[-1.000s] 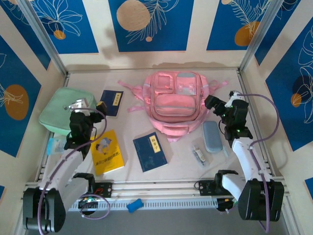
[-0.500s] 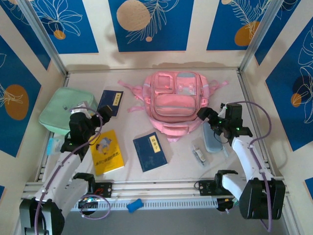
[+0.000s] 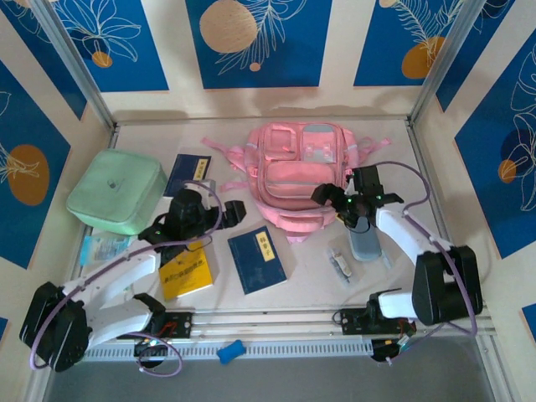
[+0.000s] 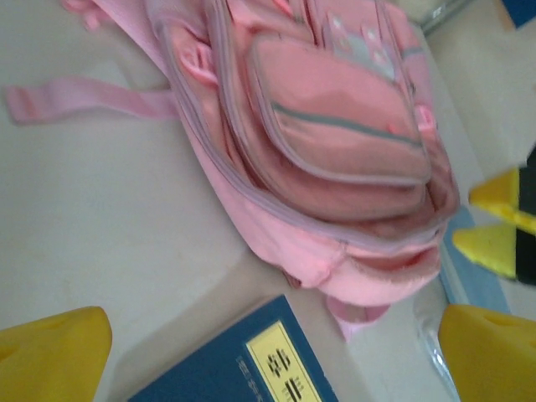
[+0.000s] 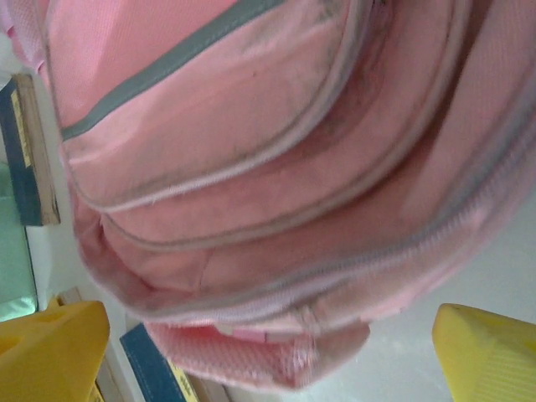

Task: Pack the student bag
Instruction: Rotate the student bag at the top-center of the table, then pick up the student bag from the top-center of the table.

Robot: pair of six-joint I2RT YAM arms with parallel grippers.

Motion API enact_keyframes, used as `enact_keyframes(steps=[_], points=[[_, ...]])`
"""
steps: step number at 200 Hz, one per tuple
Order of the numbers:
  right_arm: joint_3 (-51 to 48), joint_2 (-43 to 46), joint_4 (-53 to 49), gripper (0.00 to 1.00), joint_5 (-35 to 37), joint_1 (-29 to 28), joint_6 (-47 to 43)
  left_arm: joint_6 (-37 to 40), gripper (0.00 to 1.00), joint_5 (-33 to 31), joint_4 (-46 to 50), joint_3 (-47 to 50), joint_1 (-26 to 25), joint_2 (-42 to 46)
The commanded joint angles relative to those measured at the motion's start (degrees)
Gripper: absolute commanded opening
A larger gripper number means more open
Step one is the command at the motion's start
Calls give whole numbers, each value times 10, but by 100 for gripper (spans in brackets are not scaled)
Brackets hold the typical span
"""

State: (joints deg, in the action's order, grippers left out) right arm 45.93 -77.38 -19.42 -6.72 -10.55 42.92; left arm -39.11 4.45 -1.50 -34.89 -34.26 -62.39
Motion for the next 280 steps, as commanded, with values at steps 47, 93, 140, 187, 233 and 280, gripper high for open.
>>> enact_keyframes(steps=[47, 93, 140, 187, 233, 280], points=[[108, -151, 43, 98, 21, -87, 13, -12, 99, -53, -13, -20, -31, -37], [181, -208, 101, 97, 35, -212, 42, -10, 99, -129, 68, -41, -29, -15], [161, -109, 29, 97, 59, -207, 15, -20, 99, -121, 74, -56, -29, -14], [126, -50, -39, 93, 8, -23, -38, -33, 99, -73, 20, -115, -61, -116], [176, -139, -39, 81, -36, 89, -62, -44, 99, -62, -29, -185, -116, -229], [251, -264, -16, 68, -70, 95, -58, -52, 99, -53, -52, -253, -143, -335]])
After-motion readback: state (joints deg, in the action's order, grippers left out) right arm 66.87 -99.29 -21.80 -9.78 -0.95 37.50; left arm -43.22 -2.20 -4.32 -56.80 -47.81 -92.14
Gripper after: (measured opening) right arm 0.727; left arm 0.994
